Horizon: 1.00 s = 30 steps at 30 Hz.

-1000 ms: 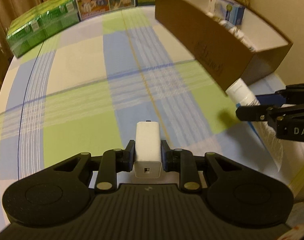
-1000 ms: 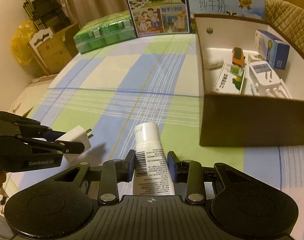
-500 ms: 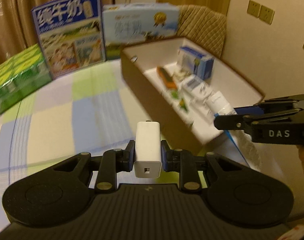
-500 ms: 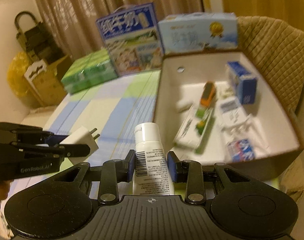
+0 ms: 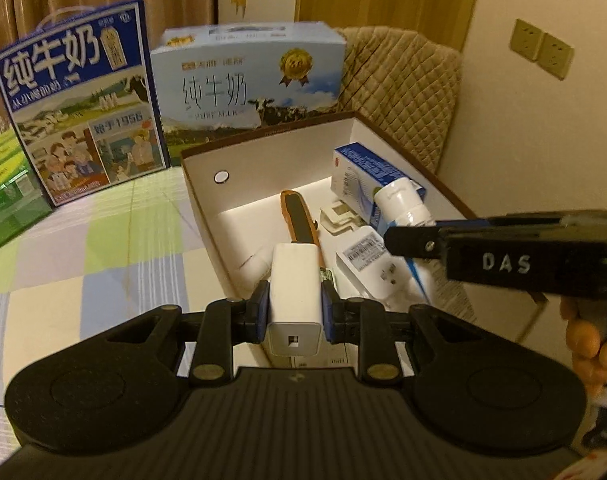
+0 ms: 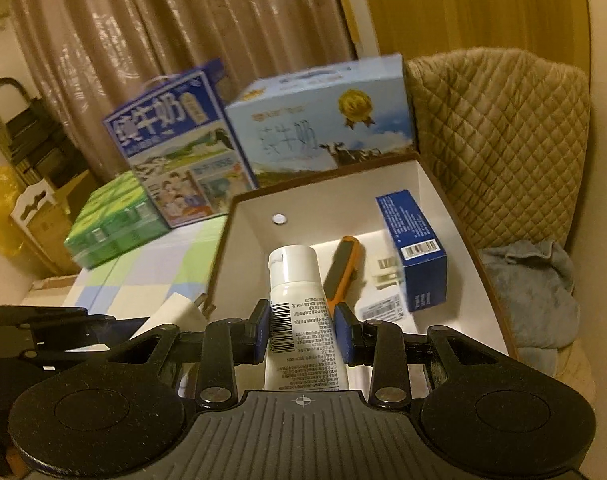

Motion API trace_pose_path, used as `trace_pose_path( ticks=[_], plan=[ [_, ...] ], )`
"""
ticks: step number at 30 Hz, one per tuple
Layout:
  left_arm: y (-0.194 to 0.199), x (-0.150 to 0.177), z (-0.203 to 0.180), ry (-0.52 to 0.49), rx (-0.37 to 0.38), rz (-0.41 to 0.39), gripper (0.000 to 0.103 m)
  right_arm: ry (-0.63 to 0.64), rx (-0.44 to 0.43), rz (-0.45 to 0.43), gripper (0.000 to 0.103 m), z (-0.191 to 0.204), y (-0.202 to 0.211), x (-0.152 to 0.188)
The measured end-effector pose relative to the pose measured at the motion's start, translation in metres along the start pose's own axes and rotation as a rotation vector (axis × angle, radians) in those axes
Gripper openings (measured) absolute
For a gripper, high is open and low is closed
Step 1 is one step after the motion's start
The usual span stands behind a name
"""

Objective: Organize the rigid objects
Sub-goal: 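Lower the charger plug and toothpaste tube into the box and release both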

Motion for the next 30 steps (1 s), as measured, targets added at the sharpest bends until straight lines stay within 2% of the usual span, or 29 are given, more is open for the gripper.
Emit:
trace_pose_path(
  ticks=[6,13,20,28,30],
  plan=[
    [-0.043,-0.003,0.001,0.008,-0.049,0.052,0.022,-0.03,0.0,0.083,0.031,-0.016,-0.04,0.007],
    [-0.072,0.001,0.002,0.004,-0.089,0.098,0.022,-0.037,-0.009,0.146,0.031,-0.031,-0.068,0.016],
    [-0.074,0.0,0.004,-0.004,-0.108,0.086,0.021,-0.056,-0.035,0.165,0.031,-0.034,-0.078,0.017],
    [-0.065,0.001,0.005,0.013,-0.108,0.078,0.027,-0.084,-0.057,0.165,0.032,-0.036,-0.081,0.015],
    [-0.061,0.002,0.005,0.019,-0.109,0.072,0.033,-0.092,-0.066,0.163,0.032,-0.036,-0.08,0.013]
  ],
)
Point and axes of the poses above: each gripper's, at about its wrist camera, not at the fingertips, and y roughly against the way its jaws point, z to its left, x to its underside, the point moved 6 cm from there along -y, roughly the way its jaws point, and after that the axes turned 10 degrees about y, right-handed, at the moved point
